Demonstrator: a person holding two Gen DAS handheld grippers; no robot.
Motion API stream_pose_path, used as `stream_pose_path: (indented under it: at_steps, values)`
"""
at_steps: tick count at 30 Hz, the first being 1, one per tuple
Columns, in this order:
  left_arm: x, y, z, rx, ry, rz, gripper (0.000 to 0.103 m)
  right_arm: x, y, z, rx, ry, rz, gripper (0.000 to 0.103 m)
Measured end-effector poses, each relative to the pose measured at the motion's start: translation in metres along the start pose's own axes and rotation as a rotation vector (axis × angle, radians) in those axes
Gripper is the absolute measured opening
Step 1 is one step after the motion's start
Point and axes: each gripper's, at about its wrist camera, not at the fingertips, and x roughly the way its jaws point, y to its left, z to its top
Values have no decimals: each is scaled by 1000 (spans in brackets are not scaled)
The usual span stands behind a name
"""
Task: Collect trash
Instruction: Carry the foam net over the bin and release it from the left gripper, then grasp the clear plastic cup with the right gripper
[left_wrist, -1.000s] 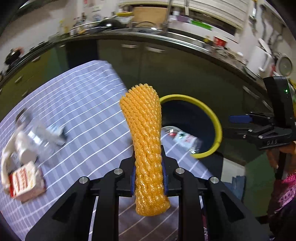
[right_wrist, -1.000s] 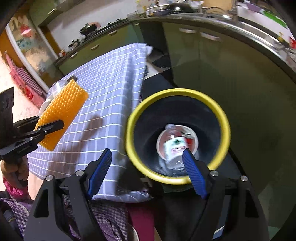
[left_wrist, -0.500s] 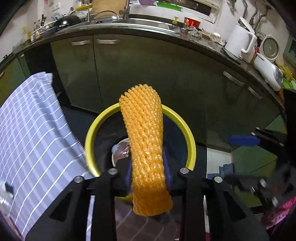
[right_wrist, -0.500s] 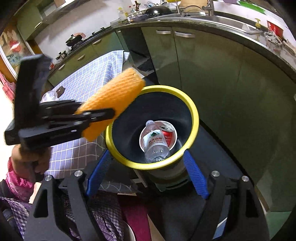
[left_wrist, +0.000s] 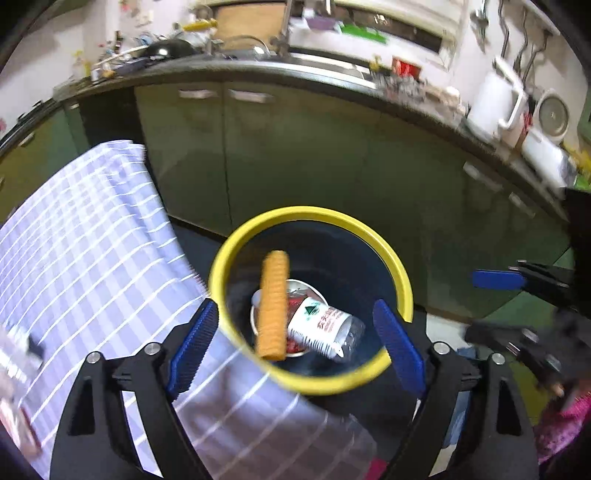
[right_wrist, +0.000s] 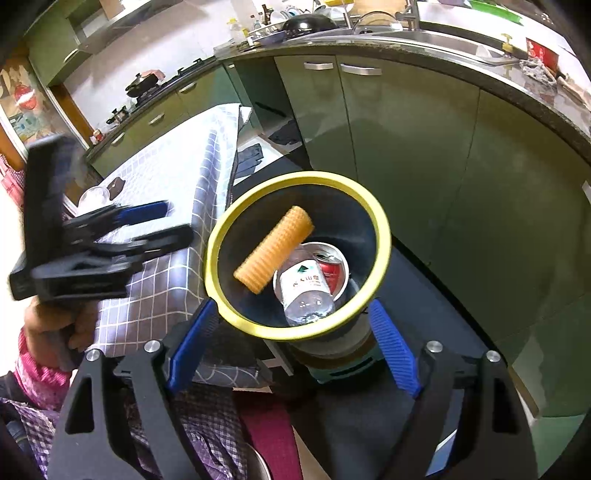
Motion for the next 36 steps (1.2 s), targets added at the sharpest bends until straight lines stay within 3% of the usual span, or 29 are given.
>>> stream_pose_path:
  at_steps: [5,9,15,21,26,36]
  values:
    - [-70,30,-41,-39,-73,74,90,19,22,12,-53,19,17,79]
    - [-119,61,-80,-96,-107,157,91,36,62,22,-140,32,70,79]
    - [-177,116,-140,-229,-136,317,92,67,152,34,-331,58,184,79]
    - [-209,154,-192,-336,-141,420,93,96,250,48,-511,68,282,79]
    - [-220,176,-216,-402,-141,447,93,126,316,72,-585,37,318,79]
    - [-223,190,-230,-437,-152,433,93,182,370,104,-624,41,273,79]
